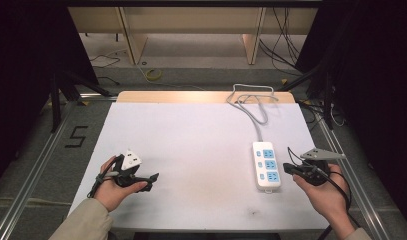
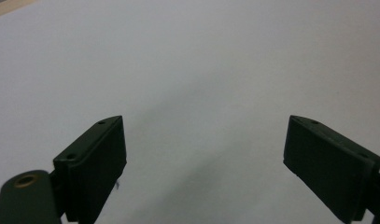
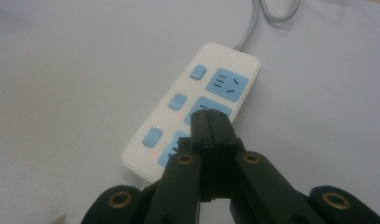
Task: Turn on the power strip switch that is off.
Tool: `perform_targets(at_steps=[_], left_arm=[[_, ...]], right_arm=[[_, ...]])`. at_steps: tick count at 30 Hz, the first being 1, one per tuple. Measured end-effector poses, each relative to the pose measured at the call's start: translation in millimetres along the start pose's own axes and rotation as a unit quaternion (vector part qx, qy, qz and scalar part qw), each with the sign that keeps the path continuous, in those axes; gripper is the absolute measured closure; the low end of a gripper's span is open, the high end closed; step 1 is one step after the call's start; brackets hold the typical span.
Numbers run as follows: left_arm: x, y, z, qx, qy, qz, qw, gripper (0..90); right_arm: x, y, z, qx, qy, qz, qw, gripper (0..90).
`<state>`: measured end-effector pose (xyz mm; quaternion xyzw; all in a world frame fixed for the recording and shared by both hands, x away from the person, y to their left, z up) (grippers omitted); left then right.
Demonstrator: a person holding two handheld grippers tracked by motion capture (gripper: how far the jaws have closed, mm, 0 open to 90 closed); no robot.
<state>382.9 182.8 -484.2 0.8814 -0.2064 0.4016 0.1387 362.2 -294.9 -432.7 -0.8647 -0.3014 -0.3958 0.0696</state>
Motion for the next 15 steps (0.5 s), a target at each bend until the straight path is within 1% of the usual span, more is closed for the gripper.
perform_targets(at_steps=[15], left_arm=[[0.0, -0.1, 0.0, 0.000, -0.001, 0.001, 1.0000, 12.7]], right_arm=[[8.5, 3.5, 4.3, 0.000, -0.004, 0.001, 1.0000, 90.0]])
Point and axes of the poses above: each handheld gripper's, and its own axes: z roughly forward along the jaws, x roughly out of its top, y roughly to its right, the point moved 4 cm from there along z, roughly forward along the jaws, and after that the axes turned 11 degrees about -z, right-handed, at the moved point
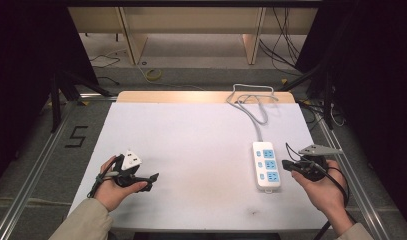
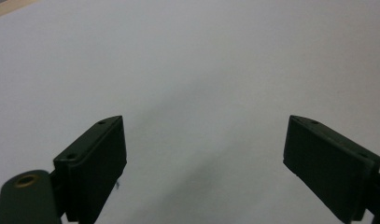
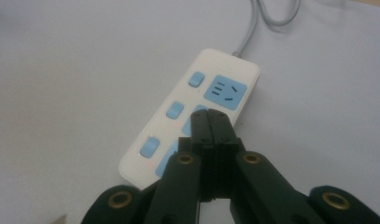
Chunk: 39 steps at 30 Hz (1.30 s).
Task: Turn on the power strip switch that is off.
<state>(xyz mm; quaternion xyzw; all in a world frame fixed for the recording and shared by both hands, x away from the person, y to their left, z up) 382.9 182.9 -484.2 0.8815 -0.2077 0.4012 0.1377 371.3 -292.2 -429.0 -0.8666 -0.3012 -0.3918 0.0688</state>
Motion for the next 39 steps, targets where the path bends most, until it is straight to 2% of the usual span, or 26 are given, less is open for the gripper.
perform_targets(at_steps=[39], left_arm=[[-0.1, 0.0, 0.1, 0.001, 0.000, 0.001, 1.0000, 12.8]], right_arm=[[16.8, 6.5, 13.5, 0.003, -0.015, -0.001, 0.9999, 90.0]])
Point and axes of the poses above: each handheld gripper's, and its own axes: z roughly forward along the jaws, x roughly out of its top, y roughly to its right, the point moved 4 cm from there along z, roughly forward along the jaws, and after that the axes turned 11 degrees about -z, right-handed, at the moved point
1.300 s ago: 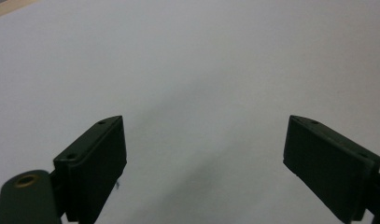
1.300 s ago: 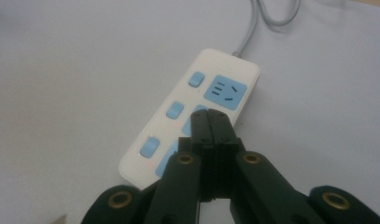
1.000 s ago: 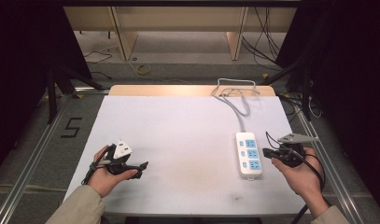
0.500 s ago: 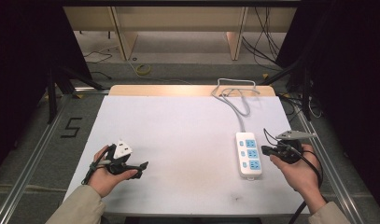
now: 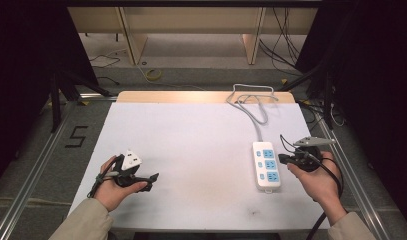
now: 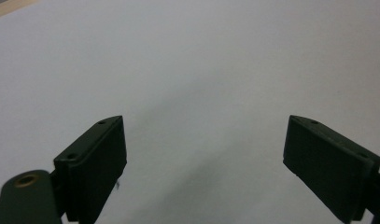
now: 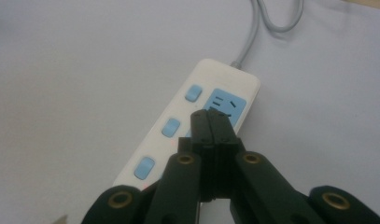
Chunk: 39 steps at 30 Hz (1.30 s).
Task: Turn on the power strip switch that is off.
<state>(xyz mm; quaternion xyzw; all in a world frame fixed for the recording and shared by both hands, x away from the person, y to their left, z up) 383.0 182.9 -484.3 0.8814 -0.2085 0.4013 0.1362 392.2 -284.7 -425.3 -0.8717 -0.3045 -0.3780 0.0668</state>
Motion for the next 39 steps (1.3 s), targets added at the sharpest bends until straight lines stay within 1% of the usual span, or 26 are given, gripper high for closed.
perform_targets(at_steps=[15, 39], left_arm=[[0.0, 0.2, 0.4, 0.000, 0.000, 0.002, 1.0000, 12.8], [0.1, 0.2, 0.2, 0.000, 0.000, 0.002, 1.0000, 12.8]], right_arm=[[4.3, 2.9, 5.5, 0.001, -0.007, -0.001, 1.0000, 90.0], [14.3, 3.9, 17.5, 0.006, -0.016, -0.003, 0.9998, 90.0]])
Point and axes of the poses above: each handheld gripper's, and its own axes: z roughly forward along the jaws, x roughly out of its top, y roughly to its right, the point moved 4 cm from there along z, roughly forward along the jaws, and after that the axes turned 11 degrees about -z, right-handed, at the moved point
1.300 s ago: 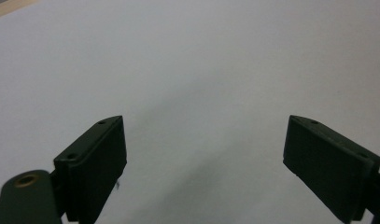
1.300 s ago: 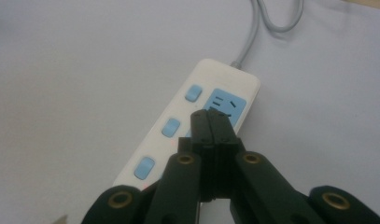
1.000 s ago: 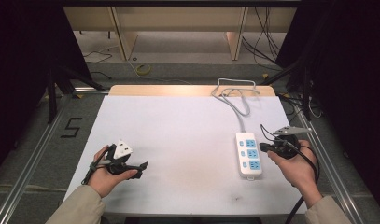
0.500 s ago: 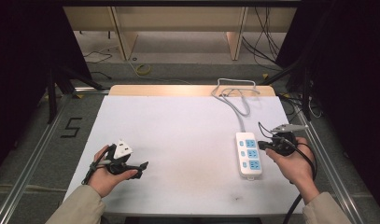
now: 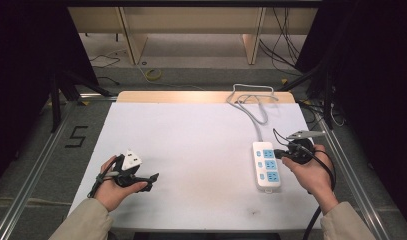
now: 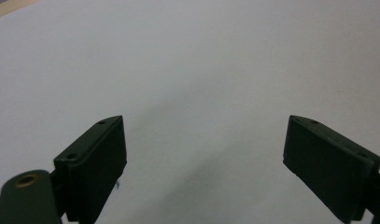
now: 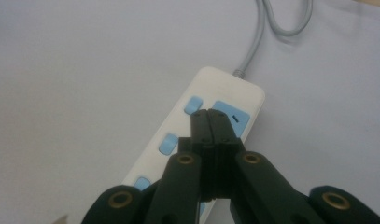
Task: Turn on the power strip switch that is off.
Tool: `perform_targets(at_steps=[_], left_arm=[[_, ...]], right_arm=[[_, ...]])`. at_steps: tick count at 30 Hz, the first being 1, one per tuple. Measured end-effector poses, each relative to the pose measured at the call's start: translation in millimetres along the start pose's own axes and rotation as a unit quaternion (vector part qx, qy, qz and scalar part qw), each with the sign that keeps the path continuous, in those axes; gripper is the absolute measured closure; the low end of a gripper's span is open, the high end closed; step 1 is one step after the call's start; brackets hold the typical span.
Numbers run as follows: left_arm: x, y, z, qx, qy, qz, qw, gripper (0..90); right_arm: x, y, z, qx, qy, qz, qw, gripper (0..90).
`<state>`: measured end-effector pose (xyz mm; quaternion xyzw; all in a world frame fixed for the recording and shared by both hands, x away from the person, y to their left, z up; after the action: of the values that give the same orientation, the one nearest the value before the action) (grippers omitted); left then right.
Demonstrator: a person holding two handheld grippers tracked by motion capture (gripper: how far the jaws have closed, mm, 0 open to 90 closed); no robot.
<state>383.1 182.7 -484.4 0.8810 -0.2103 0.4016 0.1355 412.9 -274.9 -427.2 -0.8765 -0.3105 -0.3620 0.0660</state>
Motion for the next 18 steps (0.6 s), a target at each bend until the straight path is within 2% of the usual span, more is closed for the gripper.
perform_targets(at_steps=[18], left_arm=[[0.0, -0.2, 0.3, 0.000, -0.002, 0.002, 1.0000, 12.8]], right_arm=[[5.2, 1.0, 7.0, 0.005, -0.006, -0.003, 1.0000, 90.0]])
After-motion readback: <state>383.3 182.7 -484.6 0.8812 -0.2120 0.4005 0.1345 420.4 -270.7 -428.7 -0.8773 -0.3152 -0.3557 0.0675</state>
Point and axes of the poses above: each handheld gripper's, and its own axes: z roughly forward along the jaws, x roughly out of its top, y roughly to its right, the point moved 4 cm from there along z, roughly forward along the jaws, and after that the axes turned 11 degrees about -z, right-handed, at the moved point
